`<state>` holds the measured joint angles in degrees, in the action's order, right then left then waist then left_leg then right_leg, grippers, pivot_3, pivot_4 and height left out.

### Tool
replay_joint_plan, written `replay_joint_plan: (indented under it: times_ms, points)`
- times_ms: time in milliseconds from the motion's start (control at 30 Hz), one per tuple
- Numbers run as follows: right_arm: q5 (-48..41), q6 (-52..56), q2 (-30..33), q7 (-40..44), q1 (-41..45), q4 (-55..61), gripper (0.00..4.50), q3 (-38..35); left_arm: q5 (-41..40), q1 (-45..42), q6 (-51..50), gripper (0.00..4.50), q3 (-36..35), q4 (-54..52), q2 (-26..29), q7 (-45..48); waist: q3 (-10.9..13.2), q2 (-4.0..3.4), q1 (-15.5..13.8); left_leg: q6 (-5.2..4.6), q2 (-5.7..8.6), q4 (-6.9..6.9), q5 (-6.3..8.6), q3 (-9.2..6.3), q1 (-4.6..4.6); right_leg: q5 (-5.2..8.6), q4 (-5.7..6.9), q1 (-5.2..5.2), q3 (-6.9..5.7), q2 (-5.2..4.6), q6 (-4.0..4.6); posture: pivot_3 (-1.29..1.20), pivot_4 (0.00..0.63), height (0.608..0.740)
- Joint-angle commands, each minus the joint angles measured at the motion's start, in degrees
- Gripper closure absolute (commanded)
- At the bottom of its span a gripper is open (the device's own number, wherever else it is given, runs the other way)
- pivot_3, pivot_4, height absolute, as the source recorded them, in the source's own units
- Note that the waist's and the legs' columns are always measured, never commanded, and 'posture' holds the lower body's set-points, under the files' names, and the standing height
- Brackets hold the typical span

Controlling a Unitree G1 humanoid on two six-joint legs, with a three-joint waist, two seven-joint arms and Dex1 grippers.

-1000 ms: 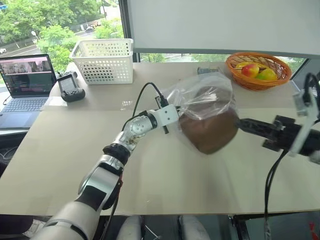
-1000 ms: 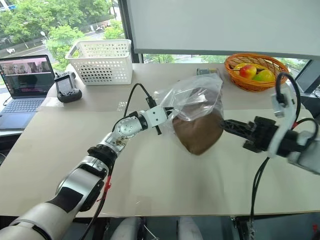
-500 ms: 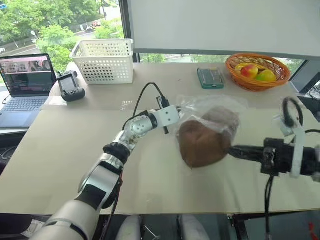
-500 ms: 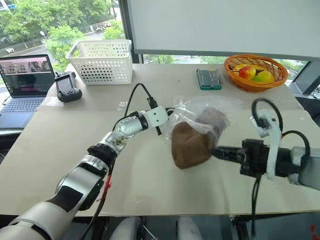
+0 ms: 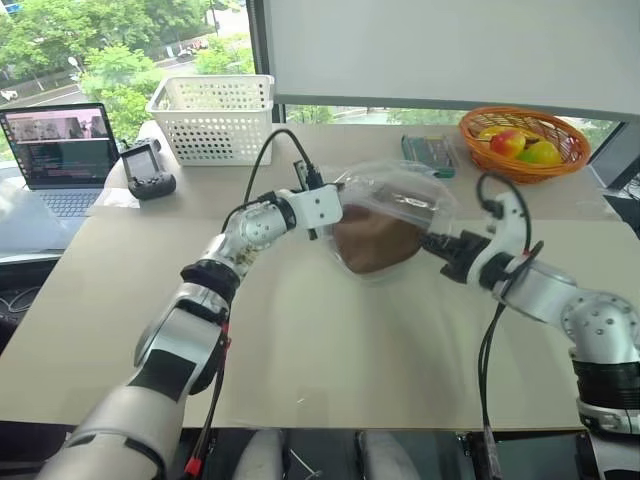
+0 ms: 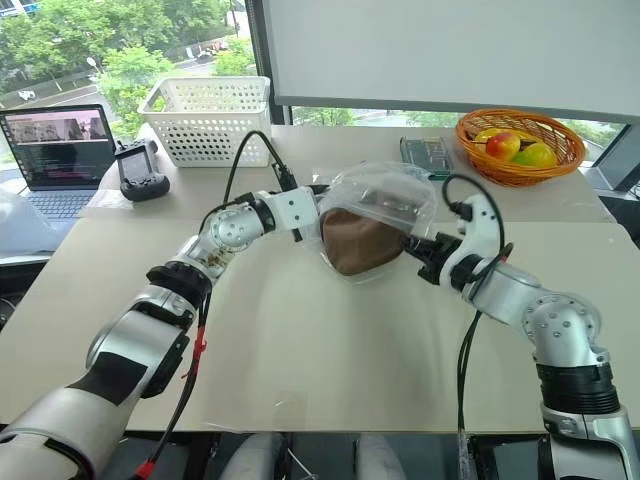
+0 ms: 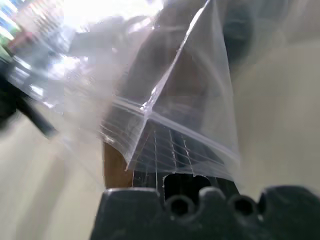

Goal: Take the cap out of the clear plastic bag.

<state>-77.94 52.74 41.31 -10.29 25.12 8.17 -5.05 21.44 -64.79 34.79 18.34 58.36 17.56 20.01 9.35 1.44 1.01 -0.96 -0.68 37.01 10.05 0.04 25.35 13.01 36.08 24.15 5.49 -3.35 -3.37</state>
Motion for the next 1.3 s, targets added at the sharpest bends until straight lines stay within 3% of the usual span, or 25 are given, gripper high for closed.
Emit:
replay_joint_plan:
  times_ms: [33,67,300,433,533,667,867,1300]
  points:
    - [2.9,3.0,2.9,2.4,-1.1,1.3,3.83,-3.1,-0.2,-1.2,1.2,4.5,-0.6,0.6,-0.7,-0.9,0.0,0.0,-0.4,0.0,0.0,0.0,0.0,0.0,0.0,0.0,0.0,-0.01,-0.01,0.0,0.0,0.0,0.15,0.74]
    - [2.3,4.1,3.1,2.8,-1.1,1.0,3.64,-3.9,-0.3,-1.1,1.5,4.5,-0.4,0.6,-1.2,-0.7,0.0,0.0,-0.5,0.0,0.01,0.01,0.0,-0.01,0.03,0.0,0.0,0.0,-0.03,-0.01,0.0,0.0,0.15,0.74]
    - [-0.1,8.8,5.0,3.5,1.0,4.2,1.24,-8.2,0.2,0.5,2.6,4.5,1.1,-0.5,-3.9,0.6,0.0,0.0,-0.2,0.0,0.02,0.03,0.0,-0.01,0.02,0.0,0.0,-0.01,-0.02,-0.02,0.0,0.0,0.15,0.74]
    - [-7.3,10.6,4.0,3.6,0.6,7.3,1.24,-9.8,0.5,0.5,2.9,4.5,1.2,-0.5,-4.3,1.0,0.0,0.0,0.1,0.0,0.01,0.03,0.0,-0.01,-0.02,0.0,0.02,-0.01,0.01,-0.01,0.0,0.0,0.15,0.74]
    - [-19.0,7.0,-1.1,-4.8,-1.2,6.5,1.24,-10.0,0.5,0.5,2.9,4.5,1.2,-0.8,-4.5,1.2,0.0,0.0,0.1,0.0,-0.01,0.02,0.0,-0.03,-0.02,0.0,0.03,-0.04,0.0,0.02,0.0,0.0,0.15,0.74]
    - [-25.0,0.9,-9.2,-15.8,-5.4,5.5,1.24,-8.6,0.4,0.9,2.7,4.5,1.0,-1.6,-4.9,1.4,0.0,0.0,-0.1,0.0,0.0,0.05,0.0,-0.03,-0.03,-0.01,0.04,-0.09,-0.01,-0.02,0.01,0.0,0.15,0.74]
    - [-30.4,-6.2,-14.3,-25.1,-11.7,7.7,1.24,-9.4,0.0,2.3,2.0,4.5,0.9,-3.7,-5.5,2.0,0.0,-0.01,-0.2,0.0,0.01,0.04,0.0,-0.03,-0.01,-0.01,0.09,-0.08,-0.03,-0.05,0.01,0.0,0.15,0.74]
    - [-24.9,-10.7,-16.6,-21.1,-10.7,2.9,1.24,-9.8,-0.1,3.7,0.5,4.5,0.8,-6.3,-7.8,3.1,0.0,-0.03,0.2,-0.01,-0.01,0.07,-0.01,-0.01,-0.09,-0.01,0.07,-0.09,0.01,0.02,0.01,0.0,0.15,0.74]
